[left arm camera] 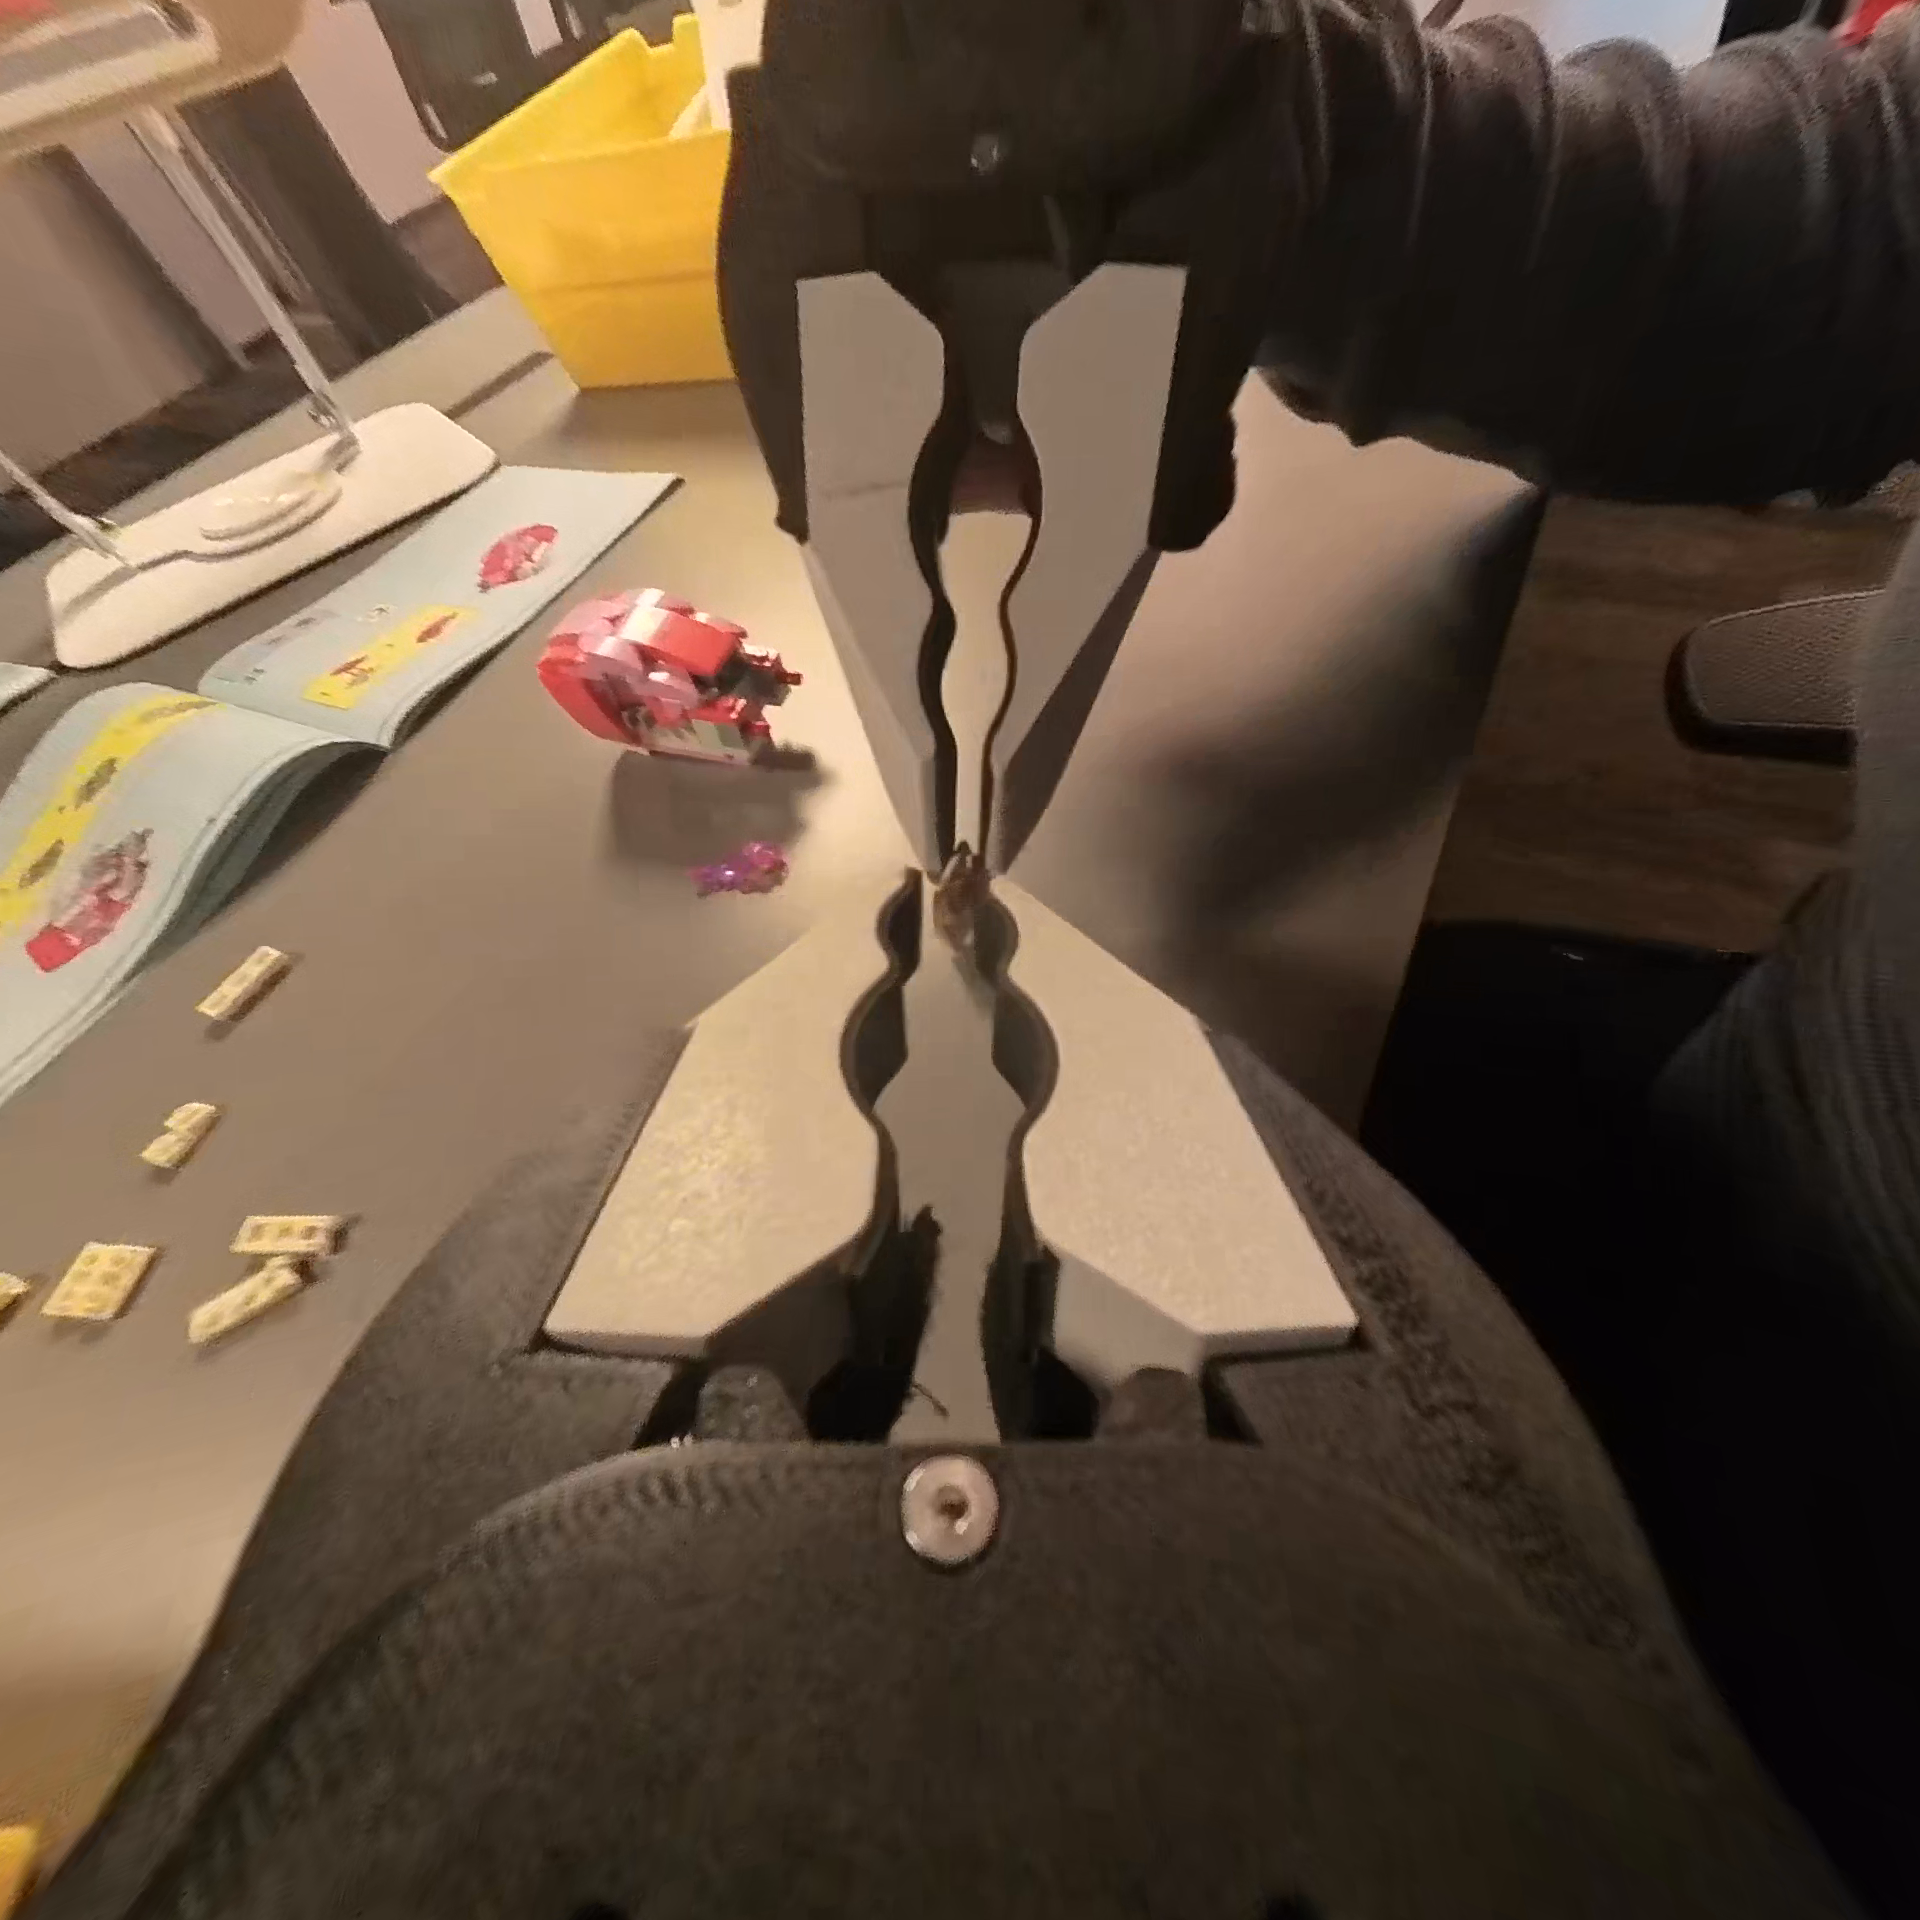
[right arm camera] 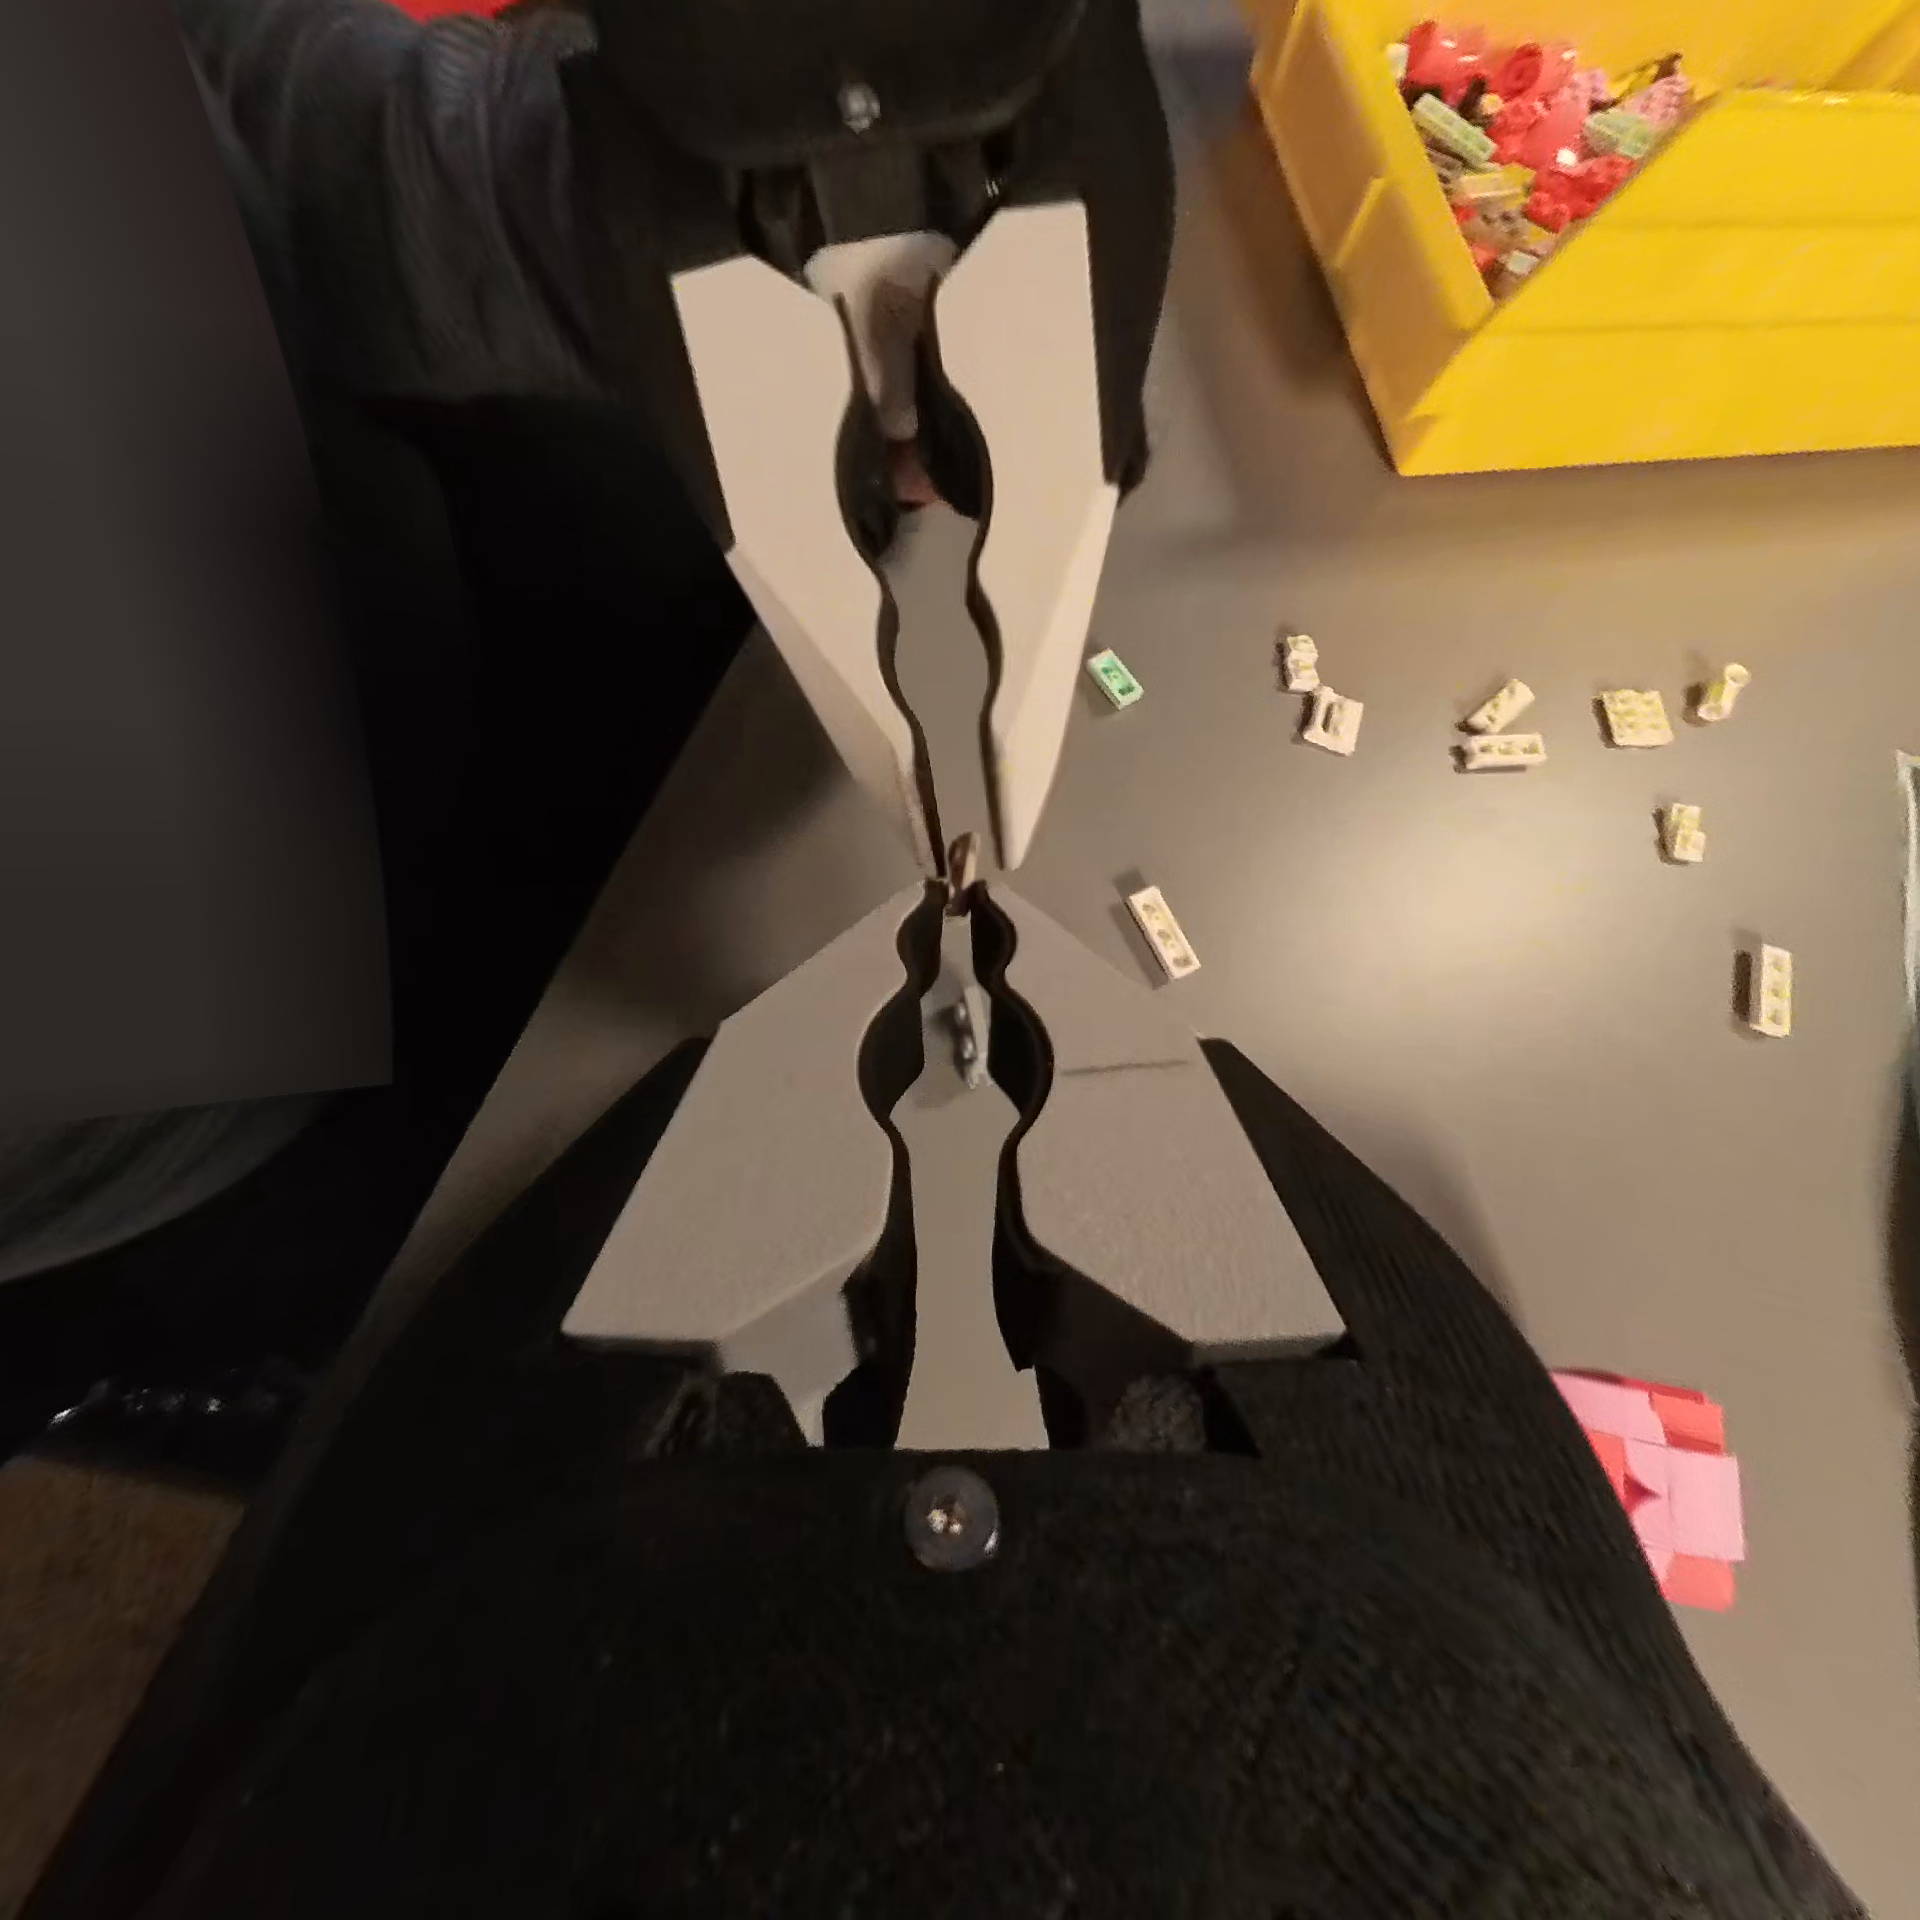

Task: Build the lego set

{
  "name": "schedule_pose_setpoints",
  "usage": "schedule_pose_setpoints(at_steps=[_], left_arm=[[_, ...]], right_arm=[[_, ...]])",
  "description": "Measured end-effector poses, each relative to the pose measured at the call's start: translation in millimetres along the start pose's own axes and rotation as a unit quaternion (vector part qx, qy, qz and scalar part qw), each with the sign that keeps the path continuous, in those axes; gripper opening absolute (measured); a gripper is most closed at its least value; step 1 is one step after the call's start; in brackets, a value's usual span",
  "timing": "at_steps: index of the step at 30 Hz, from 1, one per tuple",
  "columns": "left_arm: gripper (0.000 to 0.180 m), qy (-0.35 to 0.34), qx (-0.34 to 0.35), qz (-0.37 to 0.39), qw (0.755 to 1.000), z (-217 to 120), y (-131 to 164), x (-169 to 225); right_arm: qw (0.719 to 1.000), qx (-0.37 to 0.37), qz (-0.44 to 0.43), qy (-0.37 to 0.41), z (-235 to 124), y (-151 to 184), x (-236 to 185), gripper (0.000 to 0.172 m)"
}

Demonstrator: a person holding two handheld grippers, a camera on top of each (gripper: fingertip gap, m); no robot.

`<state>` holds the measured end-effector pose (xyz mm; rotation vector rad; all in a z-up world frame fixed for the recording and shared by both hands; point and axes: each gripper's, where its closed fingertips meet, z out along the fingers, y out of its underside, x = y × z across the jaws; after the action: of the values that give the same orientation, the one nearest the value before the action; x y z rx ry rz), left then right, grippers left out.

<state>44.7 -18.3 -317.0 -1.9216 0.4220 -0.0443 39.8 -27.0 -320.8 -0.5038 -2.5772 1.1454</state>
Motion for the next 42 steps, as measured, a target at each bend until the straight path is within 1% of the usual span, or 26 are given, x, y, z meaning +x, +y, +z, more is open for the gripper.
schedule_pose_setpoints(at_steps=[3, 5, 6, 7, 8, 9, 11, 13, 15, 17, 19, 20, 22, 24, 26, 28, 30, 32, 34, 36, 42], left_arm=[[0.006, 0.02, 0.002, -0.023, 1.0, -1, 2, 1], [0.005, 0.016, 0.009, -0.028, 0.999, -4, 1, -2], [0.005, 0.01, 0.017, -0.033, 0.999, -6, 0, -5], [0.005, 0.006, 0.032, -0.041, 0.999, -8, -3, -8], [0.005, 0.004, 0.055, -0.053, 0.997, -11, -9, -11], [0.005, 0.007, 0.084, -0.068, 0.994, -16, -15, -13], [0.005, 0.022, 0.149, -0.097, 0.984, -26, -30, -16], [0.004, 0.048, 0.205, -0.117, 0.971, -37, -43, -15], [0.004, 0.055, 0.236, -0.122, 0.963, -43, -49, -15], [0.004, 0.06, 0.252, -0.116, 0.959, -46, -53, -13], [0.004, 0.059, 0.266, -0.101, 0.957, -49, -56, -11], [0.004, 0.056, 0.269, -0.096, 0.957, -49, -56, -10], [0.004, 0.059, 0.263, -0.092, 0.959, -49, -54, -10], [0.004, 0.056, 0.229, -0.08, 0.968, -45, -45, -10], [0.004, 0.041, 0.171, -0.044, 0.983, -38, -31, -9], [0.004, 0.017, 0.105, 0.015, 0.994, -30, -15, -7], [0.005, 0.003, 0.045, 0.055, 0.998, -24, -1, -5], [0.006, -0.002, 0.007, 0.064, 0.998, -19, 8, -3], [0.013, -0.003, -0.016, 0.067, 0.998, -17, 14, -2], [0.012, -0.001, -0.031, 0.075, 0.997, -16, 18, -1], [0.016, -0.004, -0.035, 0.113, 0.993, -14, 22, 3]], right_arm=[[1.0, 0.0, -0.008, -0.004, 2, -2, 0, 0.003], [1.0, 0.011, -0.006, 0.007, 2, -5, 3, 0.004], [1.0, 0.022, -0.002, 0.02, 1, -7, 7, 0.007], [0.998, 0.041, 0.005, 0.038, -1, -11, 13, 0.018], [0.997, 0.064, 0.012, 0.046, -3, -16, 16, 0.024], [0.994, 0.091, 0.026, 0.047, -6, -21, 18, 0.026], [0.986, 0.151, 0.072, 0.017, -11, -33, 16, 0.023], [0.968, 0.218, 0.119, -0.017, -18, -45, 16, 0.015], [0.95, 0.267, 0.151, -0.051, -24, -53, 14, 0.011], [0.944, 0.286, 0.153, -0.065, -26, -57, 12, 0.01], [0.947, 0.287, 0.133, -0.062, -25, -60, 8, 0.008], [0.948, 0.286, 0.123, -0.061, -26, -62, 6, 0.002], [0.956, 0.272, 0.102, -0.047, -25, -61, 6, 0.001], [0.969, 0.232, 0.079, -0.03, -20, -54, 7, 0.001], [0.984, 0.171, 0.05, -0.013, -13, -43, 7, 0.001], [0.995, 0.098, 0.017, 0.001, -4, -30, 7, 0.001], [0.999, 0.032, -0.016, 0.011, 5, -18, 6, 0.001], [0.999, -0.008, -0.035, 0.016, 10, -12, 5, 0.001], [0.999, -0.024, -0.04, 0.013, 13, -11, 4, 0.001], [0.998, -0.035, -0.042, 0.015, 14, -8, 4, 0.001], [0.998, -0.05, -0.04, 0.005, 14, -1, 1, 0.001]])
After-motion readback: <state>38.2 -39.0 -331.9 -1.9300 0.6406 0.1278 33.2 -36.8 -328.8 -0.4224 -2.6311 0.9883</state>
